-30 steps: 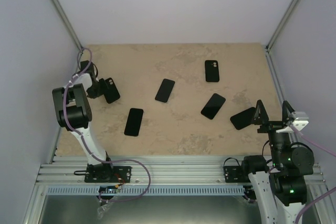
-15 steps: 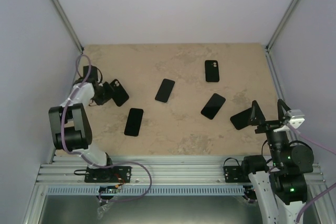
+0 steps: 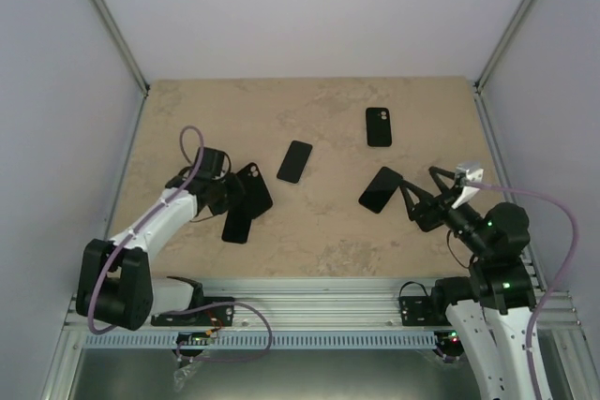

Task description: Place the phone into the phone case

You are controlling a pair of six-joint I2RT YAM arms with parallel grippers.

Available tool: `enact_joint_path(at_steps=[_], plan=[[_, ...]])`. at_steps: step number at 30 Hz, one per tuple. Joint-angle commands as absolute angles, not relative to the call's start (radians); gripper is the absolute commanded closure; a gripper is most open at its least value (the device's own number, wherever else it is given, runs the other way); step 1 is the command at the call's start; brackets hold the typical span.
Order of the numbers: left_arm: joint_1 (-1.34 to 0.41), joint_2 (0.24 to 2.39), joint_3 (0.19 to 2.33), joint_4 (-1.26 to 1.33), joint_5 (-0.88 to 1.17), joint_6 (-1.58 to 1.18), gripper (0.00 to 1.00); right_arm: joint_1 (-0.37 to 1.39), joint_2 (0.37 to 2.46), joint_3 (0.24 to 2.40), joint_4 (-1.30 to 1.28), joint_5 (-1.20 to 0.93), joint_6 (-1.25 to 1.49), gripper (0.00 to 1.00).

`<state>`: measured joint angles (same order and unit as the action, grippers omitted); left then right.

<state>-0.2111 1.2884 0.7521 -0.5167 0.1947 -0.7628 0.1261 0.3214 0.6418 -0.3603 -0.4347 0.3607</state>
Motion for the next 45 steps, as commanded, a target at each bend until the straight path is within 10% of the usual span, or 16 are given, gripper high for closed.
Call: enact_joint_path(at_steps=[1,27,39,45], plan=[[-0.298,1.236,0.666,-0.395,0.162,-0.881,1.00,0.131,0.322,0.549,-0.275,-0.576,0.445,0.02],[-0.838,1.395,0.439,0.027,-0.088,-1.382,1.00,0.439,0.532,0.313,-0.096,-0.442,0.489,0.02],[-0.841,1.318,0.430,0.032,-0.061,-1.374,0.72,0.834,0.851,0.404,-0.038,-0.112,0.479,0.02],[-0.838,1.118,0.487,-0.179,-0.201,-1.285,0.29,1.017,1.061,0.530,-0.117,0.100,0.461,0.02]])
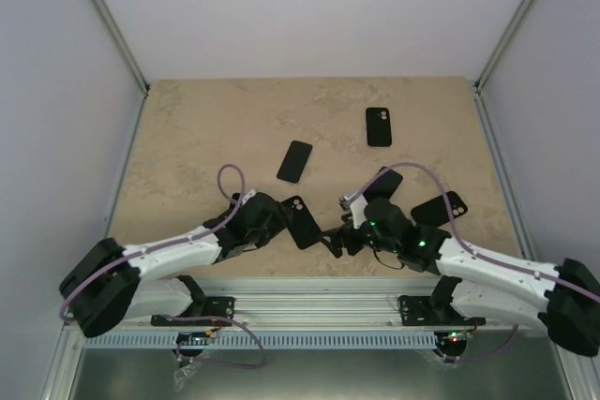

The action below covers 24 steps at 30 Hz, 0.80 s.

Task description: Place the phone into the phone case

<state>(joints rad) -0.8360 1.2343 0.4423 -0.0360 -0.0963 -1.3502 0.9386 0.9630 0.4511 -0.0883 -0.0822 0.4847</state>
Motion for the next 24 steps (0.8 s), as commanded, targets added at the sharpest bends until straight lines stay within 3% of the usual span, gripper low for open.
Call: enact_joint_path(at_steps=[1,5,15,24], plan=[[-0.838,1.083,0.500,-0.221,-0.236,-1.265,0.22,1.040,1.098,0.554,-0.134,0.142,0.459,0.02],[-0.814,0.970,0.551,-0.355,-0.332,-1.162,0.02,1.123,1.246,0.649,-0.199,0.243,0.445,0.02],[-0.795,0.836,0.675,-0.643,-0.563,-0.974,0.01,1.222,1.581,0.862,-0.315,0.375,0.382,0.02],[-0.795,0.837,0.742,-0.689,-0.562,-0.858,0.01,1.236,1.713,0.900,-0.284,0.423,0.314,0.02]])
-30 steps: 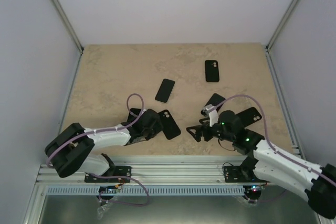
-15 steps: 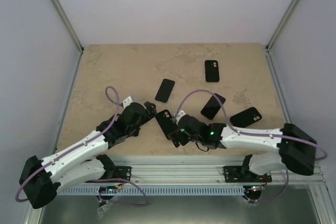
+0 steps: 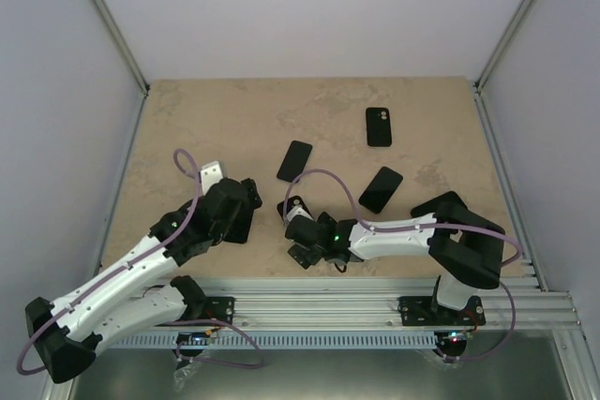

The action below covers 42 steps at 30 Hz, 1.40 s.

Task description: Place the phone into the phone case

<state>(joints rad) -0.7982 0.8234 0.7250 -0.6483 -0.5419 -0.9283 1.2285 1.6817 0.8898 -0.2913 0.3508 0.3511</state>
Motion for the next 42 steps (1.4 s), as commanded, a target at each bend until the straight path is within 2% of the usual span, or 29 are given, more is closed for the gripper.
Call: enact_joint_path(at_steps=[1,10,19,28,32,42], plan=[[-0.795,0.848,0.740,-0.687,-0.561,-0.857,0.01,1.236,1.718,0.897,-0.285,0.436,0.312,0.02],[-0.717,0.955,0.716,-0.608,-0.441,-0.786,0.01,1.196,1.664,0.809,-0.241,0.467,0.296,0.02],[-0.598,1.119,0.787,-0.669,-0.320,-0.704,0.01,1.149,1.527,0.689,-0.099,0.379,0.232,0.02],[-0.553,1.354,0.961,-0.795,-0.278,-0.585,0.01,1.150,1.278,0.532,0.053,0.299,0.266,0.03],[-0.497,1.458,0.985,-0.792,-0.191,-0.525,0.01,1.149,1.201,0.480,0.082,0.300,0.289,0.02],[-0.413,1.596,0.992,-0.797,-0.111,-0.427,0.01,1.149,1.213,0.483,0.080,0.301,0.303,0.02]])
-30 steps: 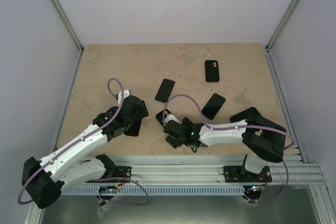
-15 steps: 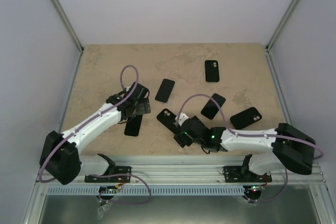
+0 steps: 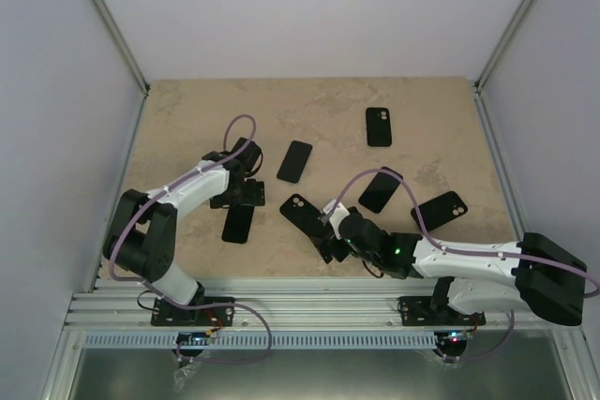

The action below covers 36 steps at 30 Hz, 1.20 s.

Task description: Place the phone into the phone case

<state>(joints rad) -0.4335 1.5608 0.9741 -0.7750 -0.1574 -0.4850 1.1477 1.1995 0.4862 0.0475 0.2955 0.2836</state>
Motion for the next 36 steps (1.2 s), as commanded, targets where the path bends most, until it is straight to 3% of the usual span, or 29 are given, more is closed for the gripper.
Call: enact_joint_path(at_steps=[1,18,36], plan=[[-0.412,1.604,0.992,-0.793,-0.103,-0.418,0.01,1.149,1.215,0.483,0.081,0.300,0.304,0.02],[-0.399,1.736,0.997,-0.797,-0.062,-0.382,0.02,1.149,1.209,0.483,0.076,0.316,0.308,0.02],[-0.400,1.713,0.956,-0.728,0.053,-0.431,0.34,1.149,1.239,0.505,0.046,0.345,0.318,0.02]])
